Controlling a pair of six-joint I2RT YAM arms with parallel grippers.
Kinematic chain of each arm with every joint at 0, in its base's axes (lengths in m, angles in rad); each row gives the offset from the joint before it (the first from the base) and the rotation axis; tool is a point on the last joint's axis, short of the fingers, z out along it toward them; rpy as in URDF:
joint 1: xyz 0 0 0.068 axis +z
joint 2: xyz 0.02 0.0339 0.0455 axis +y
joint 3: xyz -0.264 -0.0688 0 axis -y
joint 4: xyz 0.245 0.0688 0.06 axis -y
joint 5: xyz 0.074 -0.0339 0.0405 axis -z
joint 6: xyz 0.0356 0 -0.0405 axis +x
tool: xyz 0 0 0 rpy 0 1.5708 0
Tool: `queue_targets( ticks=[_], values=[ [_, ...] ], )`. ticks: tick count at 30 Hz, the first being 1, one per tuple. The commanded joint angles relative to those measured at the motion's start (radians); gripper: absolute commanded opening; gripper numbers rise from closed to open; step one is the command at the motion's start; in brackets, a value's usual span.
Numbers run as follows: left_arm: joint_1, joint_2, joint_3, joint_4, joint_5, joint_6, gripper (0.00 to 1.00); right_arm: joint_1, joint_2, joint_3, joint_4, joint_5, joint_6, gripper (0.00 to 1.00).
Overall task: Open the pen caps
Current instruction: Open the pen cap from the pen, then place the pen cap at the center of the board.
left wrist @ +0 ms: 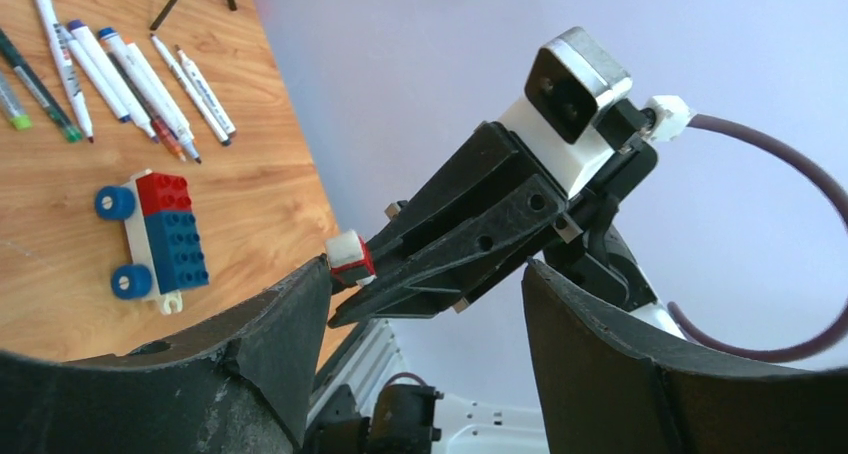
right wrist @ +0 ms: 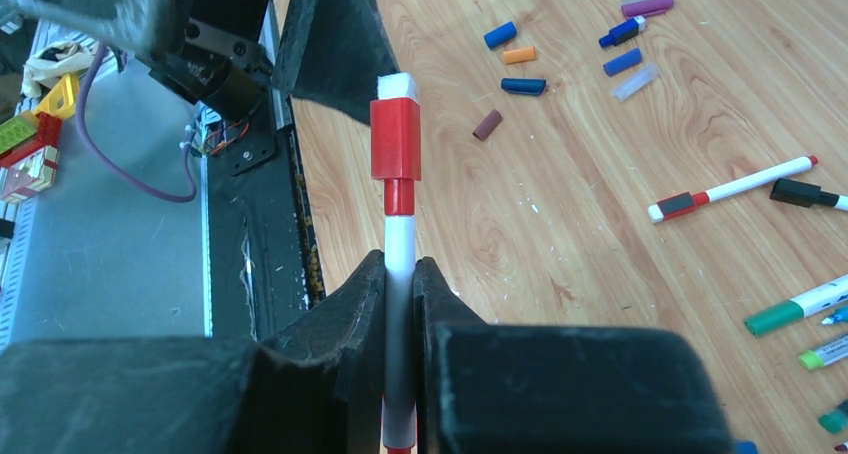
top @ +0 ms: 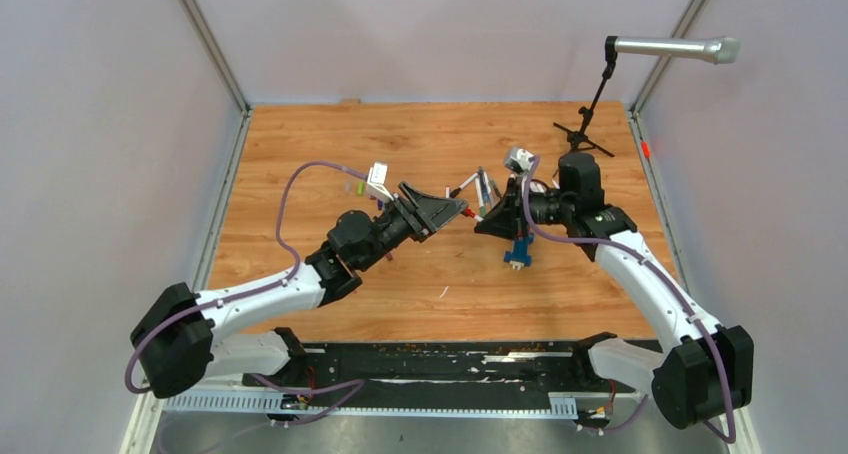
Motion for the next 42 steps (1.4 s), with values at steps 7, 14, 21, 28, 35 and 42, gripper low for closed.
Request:
queue_targets(
  ticks=[7,14,21,28,35,42],
  values=[
    [-0.044,0.111,0.082,-0.006,-0.140,-0.055,0.63,0.041,0.015,-0.001,0.056,0.063,0.022,0.00],
    [-0.048,0.142,0.095,0.000,-0.159,-0.063,0.49,0.063,0.013,-0.006,0.045,0.117,-0.006,0.00],
    [-0.052,0.156,0.097,-0.006,-0.155,-0.072,0.38,0.069,0.014,-0.007,0.053,0.186,0.003,0.00],
    [-0.039,0.145,0.095,-0.001,-0.255,-0.068,0.00,0.100,0.009,-0.021,0.023,0.172,-0.059,0.00],
    [0.254,0.019,0.185,-0.251,-0.467,0.005,0.00,0.096,-0.052,-0.146,0.017,0.159,-0.119,0.00],
    [0.372,-0.057,0.213,-0.354,-0.458,0.073,0.00,0.059,-0.088,-0.175,0.058,0.128,-0.079,0.00]
  ],
)
